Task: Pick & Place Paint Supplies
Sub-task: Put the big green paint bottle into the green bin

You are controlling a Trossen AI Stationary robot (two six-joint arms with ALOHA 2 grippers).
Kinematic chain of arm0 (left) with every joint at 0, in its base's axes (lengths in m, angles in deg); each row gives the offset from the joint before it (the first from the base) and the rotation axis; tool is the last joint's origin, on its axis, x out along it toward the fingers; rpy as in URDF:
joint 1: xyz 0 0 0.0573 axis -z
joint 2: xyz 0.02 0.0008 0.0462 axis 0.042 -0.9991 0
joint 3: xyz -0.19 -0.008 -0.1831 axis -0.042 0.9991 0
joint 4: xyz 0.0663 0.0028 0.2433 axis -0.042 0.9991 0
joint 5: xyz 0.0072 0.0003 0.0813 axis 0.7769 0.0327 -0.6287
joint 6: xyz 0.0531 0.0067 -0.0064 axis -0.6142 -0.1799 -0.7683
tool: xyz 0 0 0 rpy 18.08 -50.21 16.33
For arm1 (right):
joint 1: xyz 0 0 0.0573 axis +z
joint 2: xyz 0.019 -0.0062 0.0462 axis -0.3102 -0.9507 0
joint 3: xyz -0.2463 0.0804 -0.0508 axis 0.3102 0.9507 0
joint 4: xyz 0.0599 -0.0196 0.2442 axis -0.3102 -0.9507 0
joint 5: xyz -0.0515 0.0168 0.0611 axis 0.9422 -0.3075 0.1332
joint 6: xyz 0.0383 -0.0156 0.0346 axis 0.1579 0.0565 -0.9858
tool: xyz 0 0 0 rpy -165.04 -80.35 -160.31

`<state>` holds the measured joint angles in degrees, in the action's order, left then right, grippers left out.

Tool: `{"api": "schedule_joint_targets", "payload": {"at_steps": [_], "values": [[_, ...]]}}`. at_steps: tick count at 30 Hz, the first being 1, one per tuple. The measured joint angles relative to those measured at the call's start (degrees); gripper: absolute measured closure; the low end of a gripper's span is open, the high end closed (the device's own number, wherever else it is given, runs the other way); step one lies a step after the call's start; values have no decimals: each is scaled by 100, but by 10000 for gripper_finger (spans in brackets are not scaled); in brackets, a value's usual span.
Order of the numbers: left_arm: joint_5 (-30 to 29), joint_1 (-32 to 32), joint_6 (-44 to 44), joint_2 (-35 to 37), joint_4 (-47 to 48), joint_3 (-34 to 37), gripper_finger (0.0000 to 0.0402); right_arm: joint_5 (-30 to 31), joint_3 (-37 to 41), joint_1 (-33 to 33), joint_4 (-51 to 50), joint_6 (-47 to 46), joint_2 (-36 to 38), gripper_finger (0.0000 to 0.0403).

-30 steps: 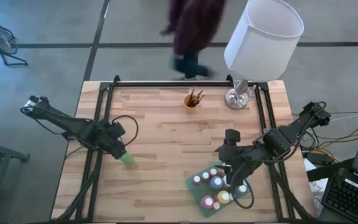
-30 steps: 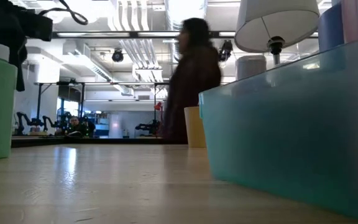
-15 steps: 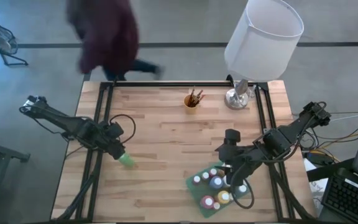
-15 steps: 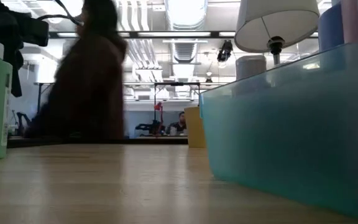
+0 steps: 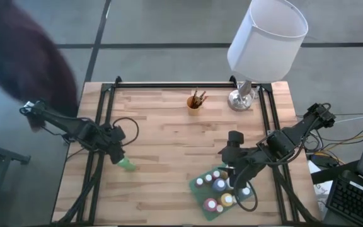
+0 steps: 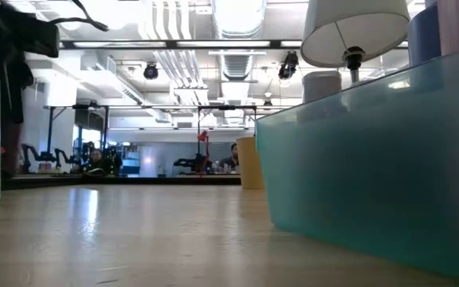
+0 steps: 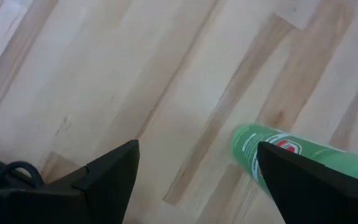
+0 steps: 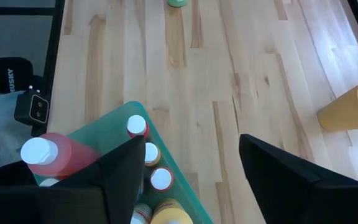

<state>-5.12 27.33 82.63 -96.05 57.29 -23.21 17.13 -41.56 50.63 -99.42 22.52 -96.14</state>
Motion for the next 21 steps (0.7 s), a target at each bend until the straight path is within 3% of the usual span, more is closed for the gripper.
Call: {"api": "schedule_joint_targets", "payload": {"at_steps": [6,21], "values": [[243,15,-219,-4,48,-28,73,0,-1,0,-4,0,0,162],[-952,10,-520,7,90,-208,73,0,-1,-22,136,46,0,139]]}}
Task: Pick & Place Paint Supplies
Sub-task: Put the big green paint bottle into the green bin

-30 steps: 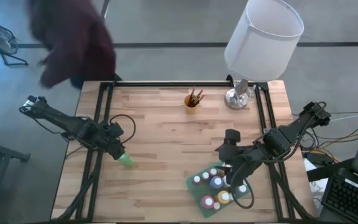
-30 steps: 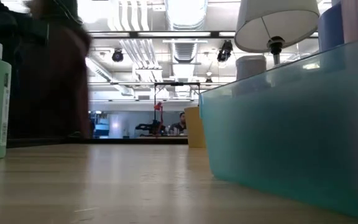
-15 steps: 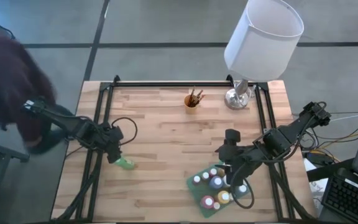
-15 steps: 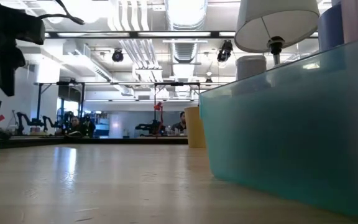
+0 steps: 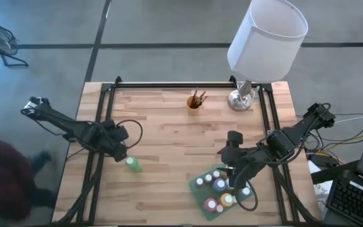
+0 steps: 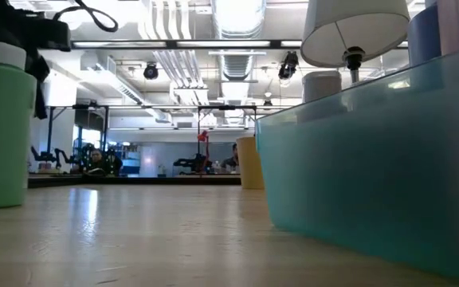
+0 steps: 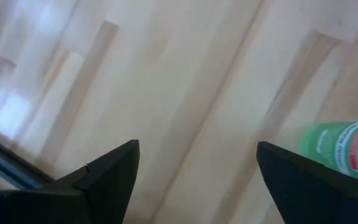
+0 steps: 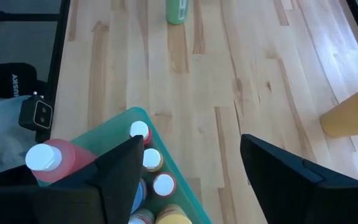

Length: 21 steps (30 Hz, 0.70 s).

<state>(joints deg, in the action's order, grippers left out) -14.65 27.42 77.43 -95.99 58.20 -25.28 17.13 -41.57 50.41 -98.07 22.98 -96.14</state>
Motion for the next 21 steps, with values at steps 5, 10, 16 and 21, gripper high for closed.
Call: {"api": "schedule_joint_targets", "payload": {"at_steps": [5,10,16,21], "values": [[-202,-2,-75,11,278,-207,73,0,0,0,2,-7,0,125],[-62,41,115,78,866,-611,73,0,0,0,7,-43,0,116],[340,516,601,237,1036,-745,73,-9,0,0,5,-43,0,111],[353,1426,1199,77,566,-620,74,-7,0,0,2,20,0,117]]}}
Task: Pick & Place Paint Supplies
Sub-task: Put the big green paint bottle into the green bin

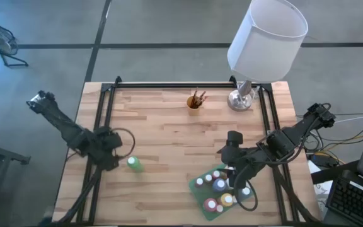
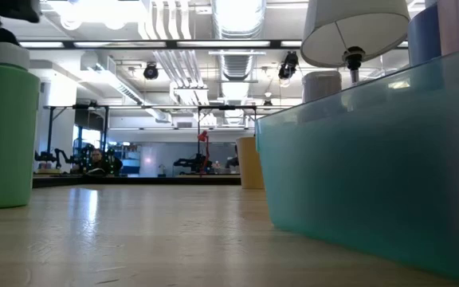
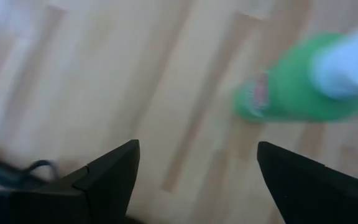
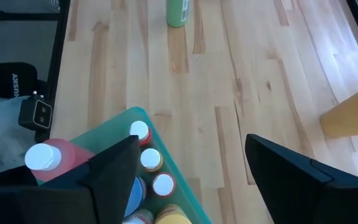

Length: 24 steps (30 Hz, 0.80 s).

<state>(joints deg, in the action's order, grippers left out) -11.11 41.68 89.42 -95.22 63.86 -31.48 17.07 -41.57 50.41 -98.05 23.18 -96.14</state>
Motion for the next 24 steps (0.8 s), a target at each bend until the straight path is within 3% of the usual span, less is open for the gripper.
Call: {"api": "schedule_joint_targets", "payload": {"at_steps": [11,16,24], "values": [[-309,1852,1608,-1108,-924,313,74,18,0,-17,18,137,0,149],[-510,2145,1998,-1629,-1139,395,74,110,0,-17,116,232,0,156],[-1096,2291,1510,-2329,-2251,563,74,120,0,-15,176,231,0,135]]}}
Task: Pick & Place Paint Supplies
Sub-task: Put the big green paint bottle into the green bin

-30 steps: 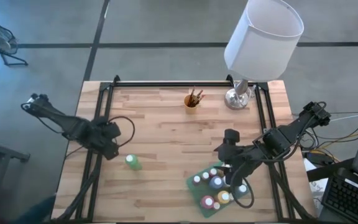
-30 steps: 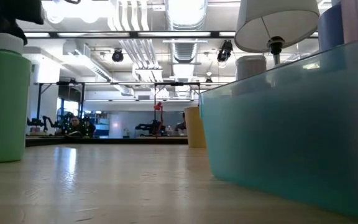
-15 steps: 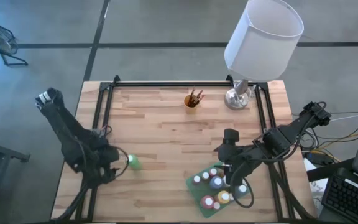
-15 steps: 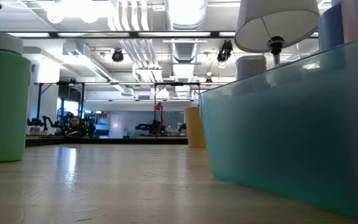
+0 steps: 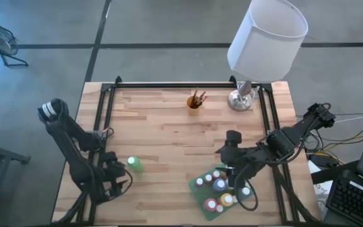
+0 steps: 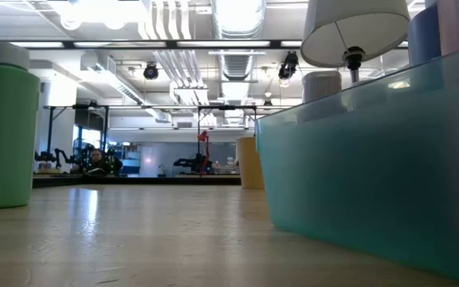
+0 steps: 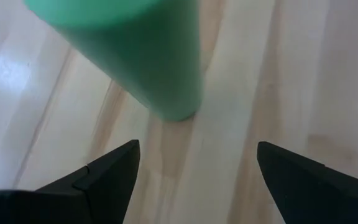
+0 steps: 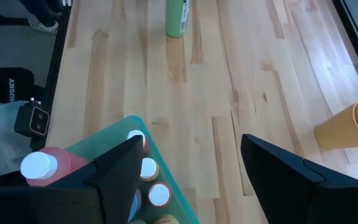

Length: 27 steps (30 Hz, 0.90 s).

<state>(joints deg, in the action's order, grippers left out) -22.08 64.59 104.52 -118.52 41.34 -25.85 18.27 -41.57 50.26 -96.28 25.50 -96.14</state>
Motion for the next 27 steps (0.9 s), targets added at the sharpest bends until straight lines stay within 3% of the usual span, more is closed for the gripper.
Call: {"api": "schedule_joint_targets", "payload": {"at_steps": [6,16,27], "values": [[-299,65,479,-151,-193,474,74,0,-2,0,132,-13,0,117],[-1083,145,118,-118,-2048,1394,74,63,-2,-10,131,4,0,101],[-1909,143,-309,-138,-3530,2141,74,138,-1,-33,135,8,-2,125]]}}
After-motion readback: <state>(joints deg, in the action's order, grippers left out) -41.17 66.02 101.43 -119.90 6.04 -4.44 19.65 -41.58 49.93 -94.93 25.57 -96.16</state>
